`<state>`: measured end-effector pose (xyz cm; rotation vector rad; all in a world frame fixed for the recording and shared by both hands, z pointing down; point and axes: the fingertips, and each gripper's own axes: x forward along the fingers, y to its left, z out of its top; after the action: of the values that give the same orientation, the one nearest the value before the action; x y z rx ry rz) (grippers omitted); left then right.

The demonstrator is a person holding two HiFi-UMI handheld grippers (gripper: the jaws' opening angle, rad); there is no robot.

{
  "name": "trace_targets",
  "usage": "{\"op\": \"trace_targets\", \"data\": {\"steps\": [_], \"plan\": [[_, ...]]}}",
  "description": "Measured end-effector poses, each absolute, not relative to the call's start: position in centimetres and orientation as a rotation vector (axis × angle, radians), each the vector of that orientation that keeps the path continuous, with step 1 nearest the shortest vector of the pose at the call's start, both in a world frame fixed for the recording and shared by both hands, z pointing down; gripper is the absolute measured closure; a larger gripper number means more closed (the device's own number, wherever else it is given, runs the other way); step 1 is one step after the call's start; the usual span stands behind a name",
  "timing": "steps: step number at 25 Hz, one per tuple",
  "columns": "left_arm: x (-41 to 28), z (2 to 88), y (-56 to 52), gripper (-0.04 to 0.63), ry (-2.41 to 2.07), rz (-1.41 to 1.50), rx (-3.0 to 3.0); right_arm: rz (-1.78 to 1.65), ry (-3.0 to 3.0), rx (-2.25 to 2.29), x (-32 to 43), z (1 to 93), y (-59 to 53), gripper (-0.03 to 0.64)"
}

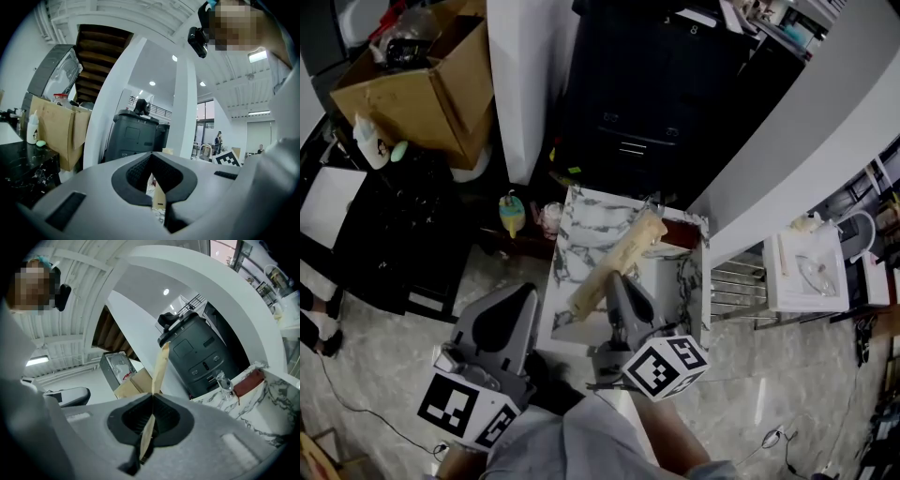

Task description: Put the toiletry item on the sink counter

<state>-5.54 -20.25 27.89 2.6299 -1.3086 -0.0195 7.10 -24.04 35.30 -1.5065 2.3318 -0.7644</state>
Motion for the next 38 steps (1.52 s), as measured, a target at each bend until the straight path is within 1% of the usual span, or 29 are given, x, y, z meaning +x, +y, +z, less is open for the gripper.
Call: {"op": "trace_targets", "data": {"steps": [20, 28, 38], "plan": [[-10.4, 30.7, -28.4, 0.591, -1.269, 0.043, 2.596, -0.946, 2.185, -1.591, 5.1, 41.6, -36.8, 0.618], [-10.6, 32.1, -31.4, 0.591, -1.195, 0.048, 2.592, -1.005, 2.142, -1.654, 4.7, 44.7, -40.8, 0.618], [-9.4, 34.3, -34.6, 0.591, -1.105, 0.109, 2.598, -1.162, 2.053, -1.663, 4.9, 50.0, -44.6, 0.618]]}}
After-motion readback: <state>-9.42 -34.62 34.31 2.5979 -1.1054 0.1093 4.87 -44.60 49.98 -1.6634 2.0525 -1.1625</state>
